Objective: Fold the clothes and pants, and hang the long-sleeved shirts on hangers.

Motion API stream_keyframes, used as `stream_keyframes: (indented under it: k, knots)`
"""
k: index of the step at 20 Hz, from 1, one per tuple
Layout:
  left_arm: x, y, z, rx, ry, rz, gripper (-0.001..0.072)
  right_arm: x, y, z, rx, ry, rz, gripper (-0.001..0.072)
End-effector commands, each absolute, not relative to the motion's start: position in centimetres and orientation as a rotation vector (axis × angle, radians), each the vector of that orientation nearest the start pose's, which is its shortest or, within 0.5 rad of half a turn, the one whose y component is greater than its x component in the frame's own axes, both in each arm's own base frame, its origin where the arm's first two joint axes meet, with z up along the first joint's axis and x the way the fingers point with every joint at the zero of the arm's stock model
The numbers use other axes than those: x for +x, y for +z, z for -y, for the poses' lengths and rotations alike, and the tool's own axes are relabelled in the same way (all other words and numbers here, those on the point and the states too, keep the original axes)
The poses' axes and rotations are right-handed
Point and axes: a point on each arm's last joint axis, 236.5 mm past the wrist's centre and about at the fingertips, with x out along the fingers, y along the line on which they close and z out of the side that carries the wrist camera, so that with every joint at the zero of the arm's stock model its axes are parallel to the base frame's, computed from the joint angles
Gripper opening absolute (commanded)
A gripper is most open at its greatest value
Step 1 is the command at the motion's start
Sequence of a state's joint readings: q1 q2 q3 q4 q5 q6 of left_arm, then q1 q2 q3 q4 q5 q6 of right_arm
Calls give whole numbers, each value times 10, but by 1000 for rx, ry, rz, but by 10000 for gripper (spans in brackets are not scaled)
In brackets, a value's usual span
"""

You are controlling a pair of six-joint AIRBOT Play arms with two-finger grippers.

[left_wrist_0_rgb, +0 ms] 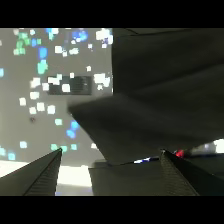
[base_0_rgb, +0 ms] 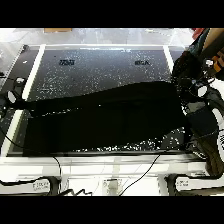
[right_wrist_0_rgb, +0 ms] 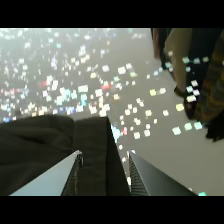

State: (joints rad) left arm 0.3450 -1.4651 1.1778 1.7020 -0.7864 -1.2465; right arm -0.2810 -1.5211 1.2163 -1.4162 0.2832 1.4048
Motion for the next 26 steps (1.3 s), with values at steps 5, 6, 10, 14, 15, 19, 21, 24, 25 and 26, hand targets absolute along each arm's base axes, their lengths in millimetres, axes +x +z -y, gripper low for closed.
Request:
stream_keyframes:
  k: [5,6,10,14,15,19,21,24,25,26]
  knots:
    - [442,29,-182,77,304,-937,536,511,58,157,64,-239,-661,70]
    - [441,42,-181,81,308,-909,419,501,68,162,62,-250,-666,22]
    - [438,90,-169,64,304,-802,37,436,74,172,117,-278,-850,21]
    - [437,115,-153,15,280,-736,12,341,30,170,258,-273,-1237,20]
    - [437,114,-152,13,277,-739,12,318,20,168,285,-255,-1320,20]
    - [432,104,-149,11,270,-778,12,247,-15,145,470,-164,-1456,19]
    - [431,100,-148,8,269,-786,12,238,-28,123,594,-93,-1369,19]
    - [431,94,-148,5,267,-799,13,248,-53,111,802,-147,-1196,54]
    - [431,91,-148,4,266,-806,13,255,-62,115,856,-208,-1141,235]
    - [431,89,-148,2,266,-811,13,265,-67,121,903,-256,-1066,443]
